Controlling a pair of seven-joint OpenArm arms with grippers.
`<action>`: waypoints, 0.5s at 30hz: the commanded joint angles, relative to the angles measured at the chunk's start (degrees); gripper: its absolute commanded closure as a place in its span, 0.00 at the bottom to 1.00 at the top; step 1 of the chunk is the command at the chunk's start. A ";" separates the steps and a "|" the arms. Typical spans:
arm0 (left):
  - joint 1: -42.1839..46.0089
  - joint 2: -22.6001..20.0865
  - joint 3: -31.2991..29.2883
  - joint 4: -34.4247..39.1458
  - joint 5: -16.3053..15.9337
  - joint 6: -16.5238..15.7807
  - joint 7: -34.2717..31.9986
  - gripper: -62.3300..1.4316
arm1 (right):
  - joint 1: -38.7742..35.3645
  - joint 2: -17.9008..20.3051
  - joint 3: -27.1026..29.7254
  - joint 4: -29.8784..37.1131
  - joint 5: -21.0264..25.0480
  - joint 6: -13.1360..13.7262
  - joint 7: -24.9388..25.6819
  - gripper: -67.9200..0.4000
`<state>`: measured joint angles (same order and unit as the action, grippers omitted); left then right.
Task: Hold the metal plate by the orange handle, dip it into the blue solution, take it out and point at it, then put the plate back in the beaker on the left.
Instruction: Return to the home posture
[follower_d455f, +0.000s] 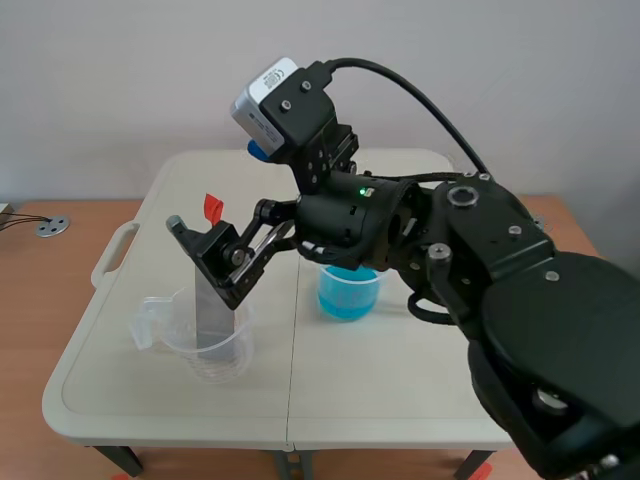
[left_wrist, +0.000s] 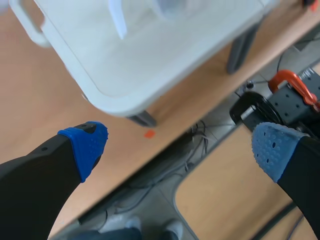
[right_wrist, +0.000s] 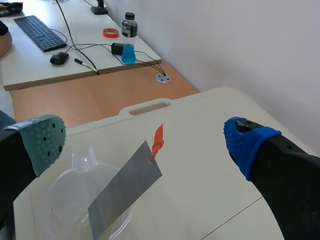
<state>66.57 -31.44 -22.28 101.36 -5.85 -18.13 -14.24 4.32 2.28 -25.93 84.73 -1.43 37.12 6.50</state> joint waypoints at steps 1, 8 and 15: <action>-3.50 -0.09 -0.46 1.05 -0.55 0.00 -1.36 0.01 | -1.79 0.90 0.39 3.72 0.94 0.24 -0.09 0.02; -15.23 -0.20 -0.46 3.10 -0.57 -0.02 0.00 0.01 | -10.71 3.43 5.18 15.78 3.63 1.14 -4.24 0.02; -24.83 -0.15 0.61 3.37 -1.20 -0.24 3.21 0.01 | -18.84 3.45 12.24 23.89 3.65 4.55 -5.77 0.02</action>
<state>42.04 -31.44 -22.15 103.94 -6.31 -18.46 -10.70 -14.74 5.74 -13.87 107.92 1.56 41.56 0.03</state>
